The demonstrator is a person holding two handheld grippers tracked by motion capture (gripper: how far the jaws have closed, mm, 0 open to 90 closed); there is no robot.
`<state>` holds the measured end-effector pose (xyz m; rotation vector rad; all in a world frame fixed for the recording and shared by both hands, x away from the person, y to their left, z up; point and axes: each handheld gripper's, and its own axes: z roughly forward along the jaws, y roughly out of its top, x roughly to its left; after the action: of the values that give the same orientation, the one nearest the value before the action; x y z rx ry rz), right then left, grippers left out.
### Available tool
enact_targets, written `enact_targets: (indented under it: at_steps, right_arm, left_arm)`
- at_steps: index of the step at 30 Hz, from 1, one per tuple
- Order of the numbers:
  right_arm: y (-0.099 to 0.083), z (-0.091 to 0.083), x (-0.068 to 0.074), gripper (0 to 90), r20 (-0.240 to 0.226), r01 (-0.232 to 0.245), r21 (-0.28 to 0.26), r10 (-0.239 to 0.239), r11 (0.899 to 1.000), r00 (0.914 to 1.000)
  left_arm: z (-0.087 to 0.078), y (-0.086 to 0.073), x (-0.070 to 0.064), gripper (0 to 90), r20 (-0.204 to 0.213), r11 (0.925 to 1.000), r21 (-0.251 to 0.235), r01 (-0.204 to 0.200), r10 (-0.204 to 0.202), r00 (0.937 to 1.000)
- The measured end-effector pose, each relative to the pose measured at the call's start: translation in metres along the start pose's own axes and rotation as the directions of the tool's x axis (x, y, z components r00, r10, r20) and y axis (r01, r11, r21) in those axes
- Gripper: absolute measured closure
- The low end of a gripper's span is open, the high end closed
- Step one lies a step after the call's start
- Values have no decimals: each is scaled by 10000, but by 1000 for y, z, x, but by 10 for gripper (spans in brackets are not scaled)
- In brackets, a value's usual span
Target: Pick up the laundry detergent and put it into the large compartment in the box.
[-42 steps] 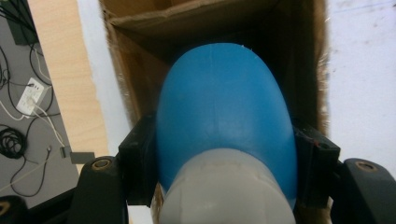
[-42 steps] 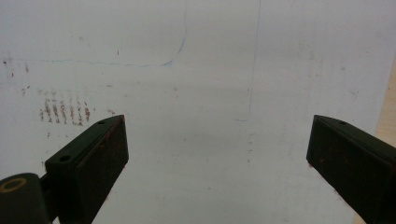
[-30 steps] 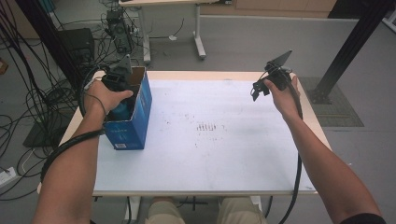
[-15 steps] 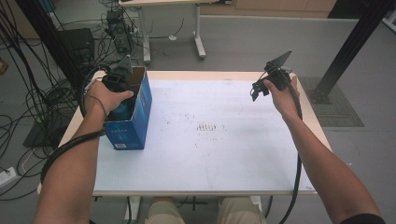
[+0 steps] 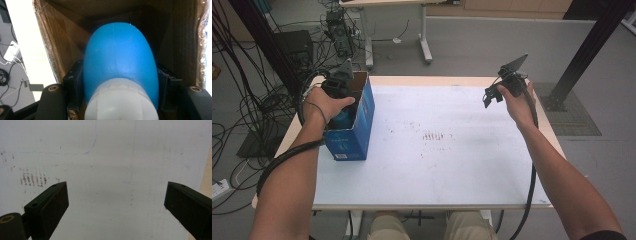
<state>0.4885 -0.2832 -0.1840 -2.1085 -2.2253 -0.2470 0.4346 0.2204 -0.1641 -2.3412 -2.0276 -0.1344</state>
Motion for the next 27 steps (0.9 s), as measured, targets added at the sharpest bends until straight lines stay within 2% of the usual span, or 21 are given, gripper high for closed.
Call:
enact_targets:
  at_steps: [27]
  right_arm:
    - [-1,1,-1,55,11,-25,-12,25,10000,10000]
  left_arm:
    - [0,0,4,364,148,10000,-6,53,-53,9999]
